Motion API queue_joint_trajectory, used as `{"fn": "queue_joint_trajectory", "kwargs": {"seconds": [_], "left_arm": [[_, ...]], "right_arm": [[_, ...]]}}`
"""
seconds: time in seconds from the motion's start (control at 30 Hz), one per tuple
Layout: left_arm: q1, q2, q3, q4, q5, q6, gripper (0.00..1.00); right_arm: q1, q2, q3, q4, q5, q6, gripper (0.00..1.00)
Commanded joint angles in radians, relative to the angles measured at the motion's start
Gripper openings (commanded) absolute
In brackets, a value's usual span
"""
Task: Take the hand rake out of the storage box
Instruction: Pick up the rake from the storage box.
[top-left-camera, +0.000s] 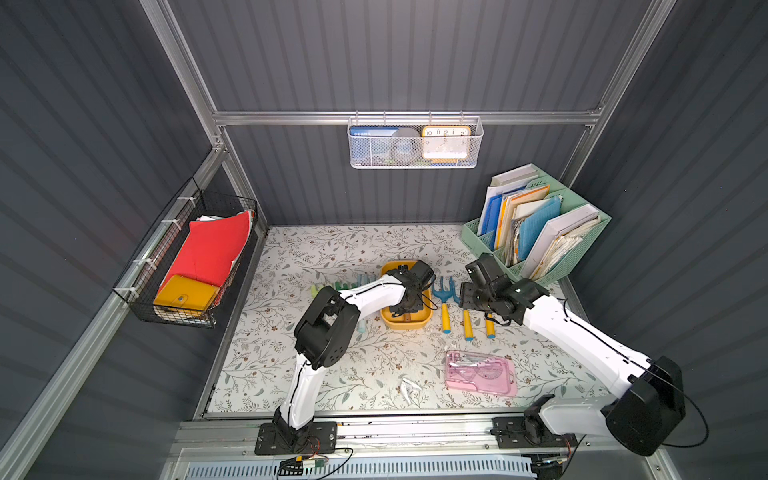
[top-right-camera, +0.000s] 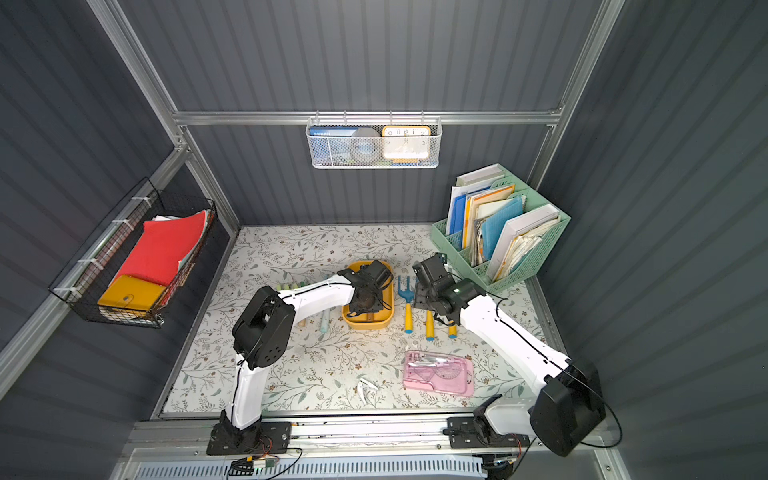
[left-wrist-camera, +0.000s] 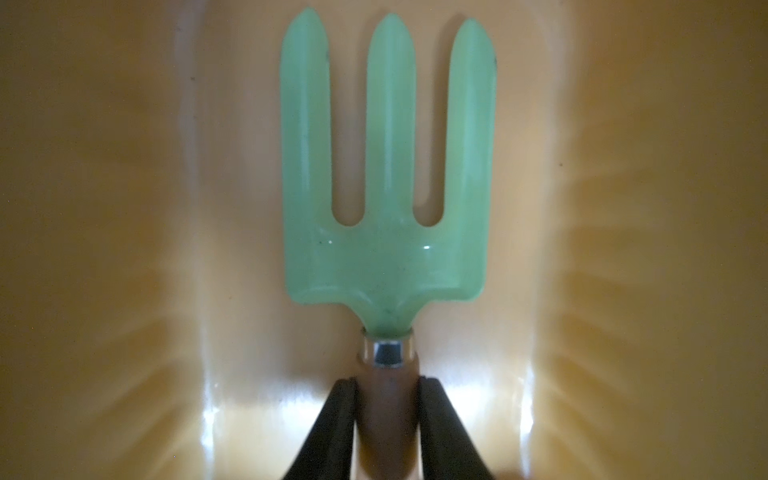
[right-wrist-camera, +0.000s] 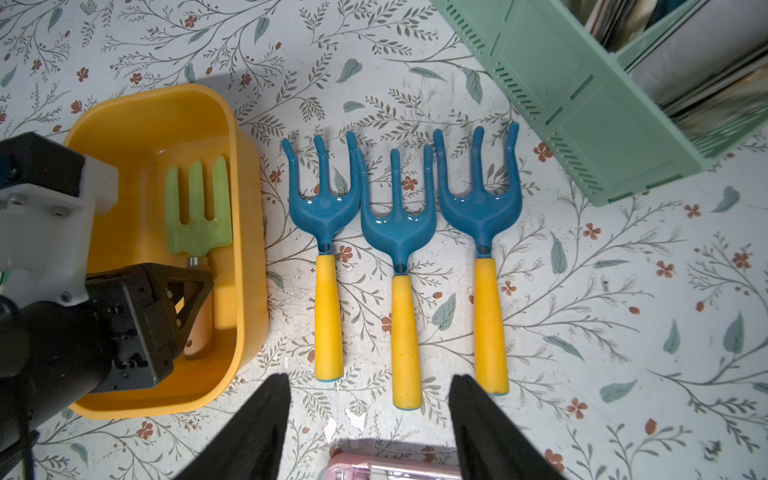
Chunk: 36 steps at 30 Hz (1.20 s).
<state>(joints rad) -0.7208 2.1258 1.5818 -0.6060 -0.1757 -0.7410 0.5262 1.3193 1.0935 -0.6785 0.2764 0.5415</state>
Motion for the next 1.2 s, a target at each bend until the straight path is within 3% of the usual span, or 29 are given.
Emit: {"fn": "queue_joint_trajectory", "kwargs": {"seconds": [0.0, 0.37, 0.67, 1.17], "left_arm": [[0.007, 0.045, -0.002, -0.016, 0.028, 0.037, 0.28], [0.019, 0.041, 0.051, -0.081, 0.049, 0.047, 0.37], [0.02, 0.049, 0.072, -0.083, 0.054, 0.065, 0.2], [0.055, -0.054, 0.174, -0.126, 0.017, 0.152, 0.18]], "right_arm": [[-0.004, 0.008, -0.001, 0.005, -0.005, 0.005, 0.66], [-0.003, 0.007, 0.002, 0.007, -0.007, 0.005, 0.66], [-0.003, 0.005, 0.002, 0.005, -0.014, 0.006, 0.65], [-0.003, 0.004, 0.0, 0.004, -0.009, 0.003, 0.65]]}}
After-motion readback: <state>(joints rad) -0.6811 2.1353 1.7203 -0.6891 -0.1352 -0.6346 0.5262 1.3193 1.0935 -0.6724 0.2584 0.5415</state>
